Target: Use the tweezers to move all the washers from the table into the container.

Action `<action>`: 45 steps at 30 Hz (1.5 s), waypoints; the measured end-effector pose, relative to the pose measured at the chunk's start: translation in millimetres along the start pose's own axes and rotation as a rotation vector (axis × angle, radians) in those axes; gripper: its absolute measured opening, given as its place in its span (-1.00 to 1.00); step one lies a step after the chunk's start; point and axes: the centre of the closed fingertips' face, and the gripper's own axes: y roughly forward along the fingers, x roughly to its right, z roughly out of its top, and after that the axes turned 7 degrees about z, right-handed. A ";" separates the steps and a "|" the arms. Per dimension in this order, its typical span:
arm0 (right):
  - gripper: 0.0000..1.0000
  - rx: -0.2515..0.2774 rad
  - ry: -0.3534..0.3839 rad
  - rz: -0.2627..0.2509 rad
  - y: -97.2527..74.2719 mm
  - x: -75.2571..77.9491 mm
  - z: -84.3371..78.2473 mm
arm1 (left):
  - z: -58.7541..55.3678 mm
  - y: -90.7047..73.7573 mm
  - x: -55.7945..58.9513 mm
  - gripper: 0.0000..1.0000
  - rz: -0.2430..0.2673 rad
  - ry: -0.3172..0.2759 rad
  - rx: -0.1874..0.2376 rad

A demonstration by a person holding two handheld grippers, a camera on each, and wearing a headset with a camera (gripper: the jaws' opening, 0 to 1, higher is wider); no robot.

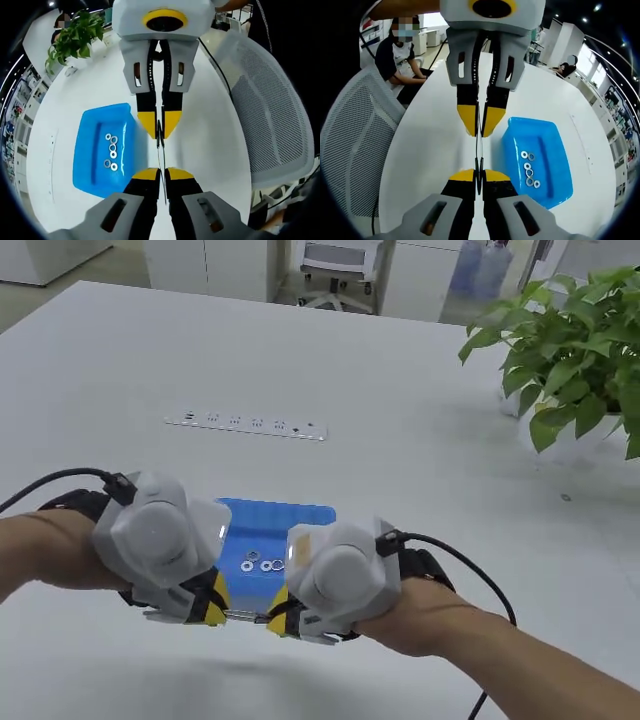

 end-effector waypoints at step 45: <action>-0.80 -0.041 0.058 0.060 36.0 -23.5 -28.9 | -22.7 44.3 27.8 -0.81 -0.066 -0.053 -0.020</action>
